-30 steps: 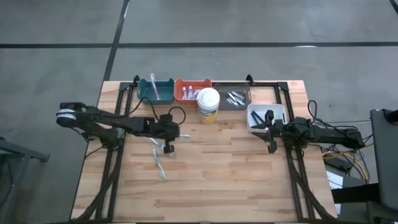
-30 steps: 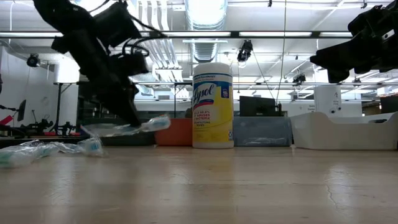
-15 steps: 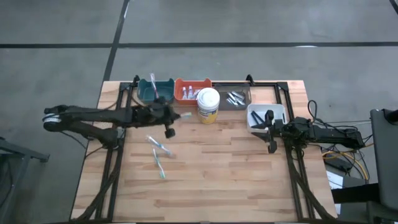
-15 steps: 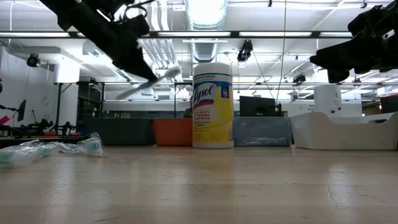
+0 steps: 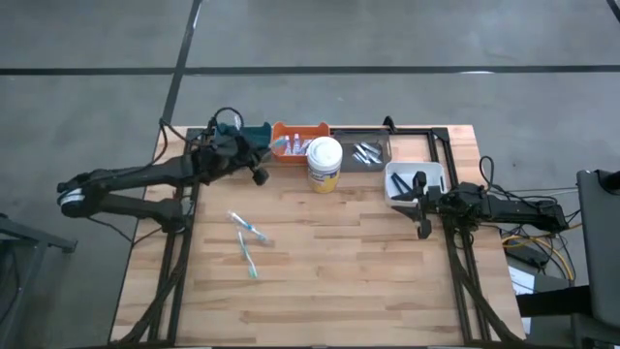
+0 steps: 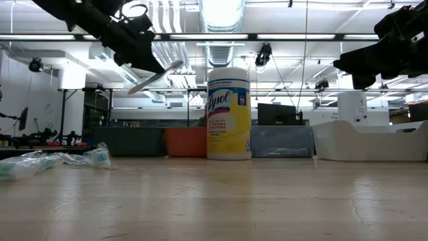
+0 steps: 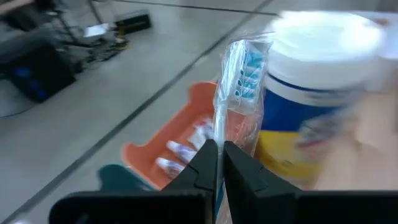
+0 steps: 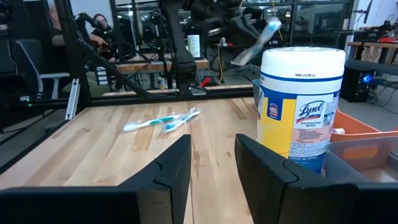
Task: Pick & Place Travel size toiletries
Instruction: Put the top blue toothbrush into the blue bin
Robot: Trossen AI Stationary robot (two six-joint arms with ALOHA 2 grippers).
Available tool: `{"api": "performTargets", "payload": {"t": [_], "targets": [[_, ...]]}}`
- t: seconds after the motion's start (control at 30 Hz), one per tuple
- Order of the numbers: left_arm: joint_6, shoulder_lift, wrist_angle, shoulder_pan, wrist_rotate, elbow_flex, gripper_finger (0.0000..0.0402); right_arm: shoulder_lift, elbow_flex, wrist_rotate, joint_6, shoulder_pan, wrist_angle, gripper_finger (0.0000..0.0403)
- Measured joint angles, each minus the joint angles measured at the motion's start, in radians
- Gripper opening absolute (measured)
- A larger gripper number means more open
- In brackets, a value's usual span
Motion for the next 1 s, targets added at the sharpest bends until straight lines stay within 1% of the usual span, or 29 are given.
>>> {"api": "performTargets", "payload": {"t": [0.13,0.3,0.4,0.8,0.9,1.0], "targets": [[0.0,0.002,0.057,0.059,-0.051,-0.001,0.0016,0.0,0.0,0.0,0.001,0.0,0.0,0.0123],[-0.02,0.002,0.139,0.133,-0.142,-0.005,0.0016,0.0,0.0,0.0,0.001,0.0,0.0,0.0129],[-0.034,0.002,0.165,0.177,-0.148,-0.01,0.0016,0.0,0.0,0.0,-0.001,0.0,0.0,0.013],[-0.082,0.002,0.176,0.337,-0.153,-0.012,0.0017,0.0,0.0,0.0,0.0,0.0,0.0,0.0117],[-0.112,0.002,0.191,0.372,-0.155,-0.034,0.0017,0.0,0.0,0.0,0.0,0.0,0.0,0.0116],[-0.138,0.002,0.225,0.401,-0.159,-0.086,0.0017,0.0,0.0,0.0,-0.001,0.0,0.0,0.0119]]}}
